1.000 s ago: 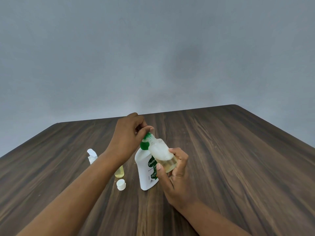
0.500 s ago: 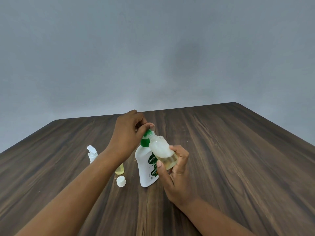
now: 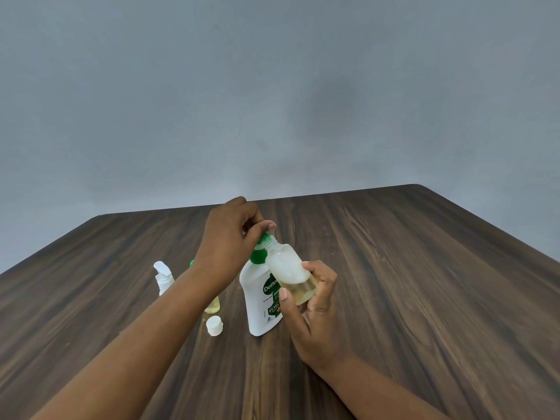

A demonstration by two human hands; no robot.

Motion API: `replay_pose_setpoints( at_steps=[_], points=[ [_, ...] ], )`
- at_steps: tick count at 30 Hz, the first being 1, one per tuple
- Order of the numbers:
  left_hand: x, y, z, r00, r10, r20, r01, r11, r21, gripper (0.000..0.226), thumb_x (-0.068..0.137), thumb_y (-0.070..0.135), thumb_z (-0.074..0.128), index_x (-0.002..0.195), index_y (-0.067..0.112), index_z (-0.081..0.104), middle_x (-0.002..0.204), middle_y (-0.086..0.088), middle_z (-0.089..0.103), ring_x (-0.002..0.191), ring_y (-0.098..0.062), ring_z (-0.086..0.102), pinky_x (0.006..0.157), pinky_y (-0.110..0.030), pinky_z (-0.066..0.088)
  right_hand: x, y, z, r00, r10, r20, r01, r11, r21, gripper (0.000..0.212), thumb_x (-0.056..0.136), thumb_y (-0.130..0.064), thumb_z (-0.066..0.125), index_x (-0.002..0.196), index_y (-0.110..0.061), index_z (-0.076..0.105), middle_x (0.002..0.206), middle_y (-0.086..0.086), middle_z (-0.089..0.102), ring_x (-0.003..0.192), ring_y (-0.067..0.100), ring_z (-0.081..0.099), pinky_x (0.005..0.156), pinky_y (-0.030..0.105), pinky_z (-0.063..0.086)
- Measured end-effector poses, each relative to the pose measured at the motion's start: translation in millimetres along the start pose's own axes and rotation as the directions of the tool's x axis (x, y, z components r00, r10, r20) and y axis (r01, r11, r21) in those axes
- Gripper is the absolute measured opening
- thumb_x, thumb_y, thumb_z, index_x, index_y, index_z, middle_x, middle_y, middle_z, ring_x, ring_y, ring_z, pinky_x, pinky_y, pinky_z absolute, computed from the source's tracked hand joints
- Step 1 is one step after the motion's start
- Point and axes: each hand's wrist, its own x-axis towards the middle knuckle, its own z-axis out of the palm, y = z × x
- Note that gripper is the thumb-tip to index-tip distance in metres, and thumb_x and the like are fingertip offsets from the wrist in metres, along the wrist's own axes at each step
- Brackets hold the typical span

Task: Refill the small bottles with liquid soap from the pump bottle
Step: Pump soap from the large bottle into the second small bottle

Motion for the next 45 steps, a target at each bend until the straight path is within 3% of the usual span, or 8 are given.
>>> replay_pose_setpoints(
  at_steps=[4,10,16,24,30,37,41,45],
  points=[
    [4,1,-5,1.000,0.012,0.017,-0.012,1.000,-0.005,0.026,0.079,0.021,0.071,0.059,0.017,0.056,0.062,0.007,0.050,0.058,-0.006,0.048,0.057,-0.010,0.036,1,-2,0,1.000,-0.010,-0.003,0.010,1.000,-0.009,0.047,0.090,-0.038,0.051,0.122,-0.054,0.021,0.106,0.005,0.050,0.082,0.022,0.058,0.058,0.036,0.053],
    [12,2,-7,0.999,-0.002,0.052,0.002,1.000,-0.005,0.023,0.079,0.024,0.071,0.061,0.014,0.060,0.066,0.001,0.055,0.063,-0.009,0.052,0.057,-0.012,0.037,1,0,1,1.000,-0.004,-0.006,0.004,1.000,-0.017,0.040,0.092,-0.058,0.044,0.124,-0.052,0.021,0.110,0.005,0.048,0.086,0.022,0.057,0.060,0.039,0.054],
    [1,0,-2,0.999,-0.024,0.021,0.024,1.000,-0.006,0.027,0.080,0.022,0.071,0.058,0.019,0.055,0.062,0.008,0.050,0.060,-0.009,0.049,0.056,-0.012,0.033,0,-1,0,1.000,-0.004,-0.006,0.004,1.000,-0.030,0.046,0.090,-0.039,0.050,0.123,-0.053,0.021,0.110,-0.004,0.048,0.087,0.018,0.056,0.060,0.036,0.053],
    [10,5,-5,0.999,-0.009,0.053,0.010,1.000,-0.016,0.024,0.080,0.023,0.070,0.061,0.016,0.058,0.066,0.003,0.054,0.063,-0.009,0.051,0.058,-0.016,0.038,0,-1,1,1.000,0.004,-0.017,-0.004,1.000,-0.009,0.040,0.092,-0.059,0.043,0.125,-0.053,0.020,0.111,0.003,0.048,0.089,0.022,0.058,0.060,0.038,0.054],
    [-2,-2,1,0.999,-0.030,-0.025,0.029,0.999,-0.029,0.023,0.079,0.017,0.072,0.060,0.008,0.061,0.059,0.010,0.047,0.057,-0.007,0.046,0.057,-0.009,0.035,0,-3,-1,1.000,-0.012,-0.012,0.012,1.000,-0.028,0.047,0.090,-0.039,0.050,0.123,-0.054,0.021,0.112,-0.013,0.044,0.089,0.013,0.054,0.060,0.030,0.053],
    [8,3,-6,0.999,0.019,0.028,-0.018,0.999,-0.051,0.025,0.078,0.020,0.072,0.059,0.016,0.057,0.064,0.003,0.052,0.060,-0.008,0.049,0.058,-0.011,0.037,0,-2,0,1.000,-0.010,-0.017,0.010,1.000,-0.003,0.039,0.092,-0.058,0.043,0.124,-0.051,0.022,0.109,0.003,0.049,0.084,0.019,0.057,0.060,0.039,0.053],
    [4,1,0,1.000,0.011,-0.013,-0.012,0.999,-0.040,0.034,0.079,0.020,0.072,0.055,0.025,0.049,0.060,0.010,0.045,0.061,-0.007,0.048,0.058,-0.008,0.035,1,-3,0,1.000,-0.010,-0.016,0.009,1.000,-0.011,0.040,0.093,-0.051,0.049,0.123,-0.052,0.023,0.110,-0.011,0.047,0.084,0.014,0.056,0.059,0.035,0.053],
    [-1,-2,2,0.999,0.015,-0.048,-0.017,0.999,-0.036,0.026,0.078,0.016,0.072,0.058,0.013,0.057,0.058,0.012,0.044,0.065,-0.005,0.048,0.058,-0.009,0.035,1,-4,-1,1.000,-0.017,-0.025,0.017,1.000,-0.019,0.048,0.089,-0.035,0.051,0.123,-0.054,0.022,0.111,-0.015,0.045,0.088,0.009,0.054,0.060,0.027,0.052]
  ],
)
